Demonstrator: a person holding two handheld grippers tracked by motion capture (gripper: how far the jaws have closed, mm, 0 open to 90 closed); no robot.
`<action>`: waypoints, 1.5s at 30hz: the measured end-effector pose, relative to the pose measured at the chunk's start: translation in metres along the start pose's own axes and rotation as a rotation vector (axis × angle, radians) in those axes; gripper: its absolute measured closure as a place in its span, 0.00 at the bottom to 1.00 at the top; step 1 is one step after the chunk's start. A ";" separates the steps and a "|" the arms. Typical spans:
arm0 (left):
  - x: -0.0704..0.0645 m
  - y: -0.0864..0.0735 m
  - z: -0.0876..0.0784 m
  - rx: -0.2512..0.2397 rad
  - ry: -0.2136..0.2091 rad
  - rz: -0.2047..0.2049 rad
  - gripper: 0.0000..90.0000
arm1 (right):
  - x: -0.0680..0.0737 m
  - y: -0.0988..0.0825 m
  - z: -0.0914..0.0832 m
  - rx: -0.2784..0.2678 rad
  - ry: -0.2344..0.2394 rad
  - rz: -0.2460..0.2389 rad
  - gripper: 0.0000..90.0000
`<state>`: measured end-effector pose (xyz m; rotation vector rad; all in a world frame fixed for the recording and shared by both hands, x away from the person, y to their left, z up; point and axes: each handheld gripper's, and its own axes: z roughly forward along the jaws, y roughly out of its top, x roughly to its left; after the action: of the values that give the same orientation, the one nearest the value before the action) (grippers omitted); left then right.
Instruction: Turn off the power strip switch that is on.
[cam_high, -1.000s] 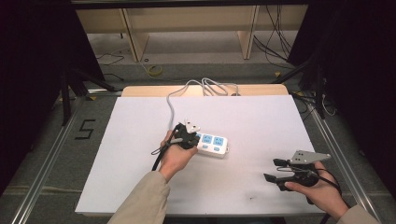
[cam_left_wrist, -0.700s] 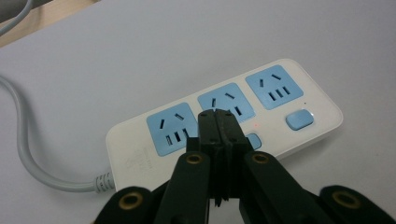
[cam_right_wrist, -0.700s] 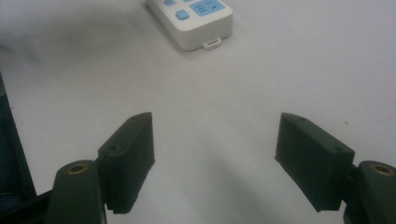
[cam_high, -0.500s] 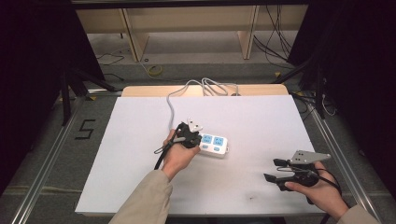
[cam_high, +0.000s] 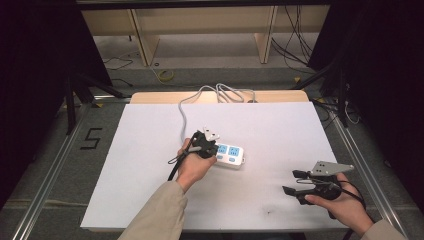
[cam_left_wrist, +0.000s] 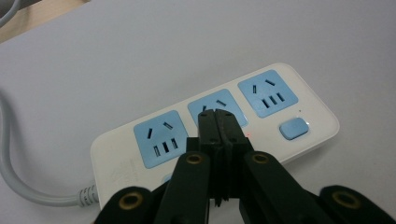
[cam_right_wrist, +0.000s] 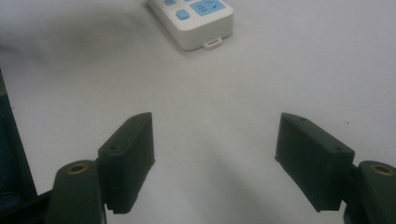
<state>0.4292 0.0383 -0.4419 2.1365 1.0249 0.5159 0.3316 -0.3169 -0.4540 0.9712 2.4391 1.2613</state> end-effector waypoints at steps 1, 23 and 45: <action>0.000 0.000 0.000 0.000 0.000 -0.001 1.00 | 0.000 0.000 0.000 0.000 0.000 0.000 0.31; -0.001 0.005 0.005 0.001 -0.004 -0.002 1.00 | 0.000 0.000 0.001 -0.001 0.001 -0.002 0.31; 0.002 0.009 0.012 0.023 -0.001 -0.014 1.00 | 0.000 0.000 0.001 0.003 0.007 -0.002 0.31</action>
<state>0.4422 0.0308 -0.4427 2.1477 1.0498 0.4986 0.3322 -0.3161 -0.4544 0.9666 2.4469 1.2635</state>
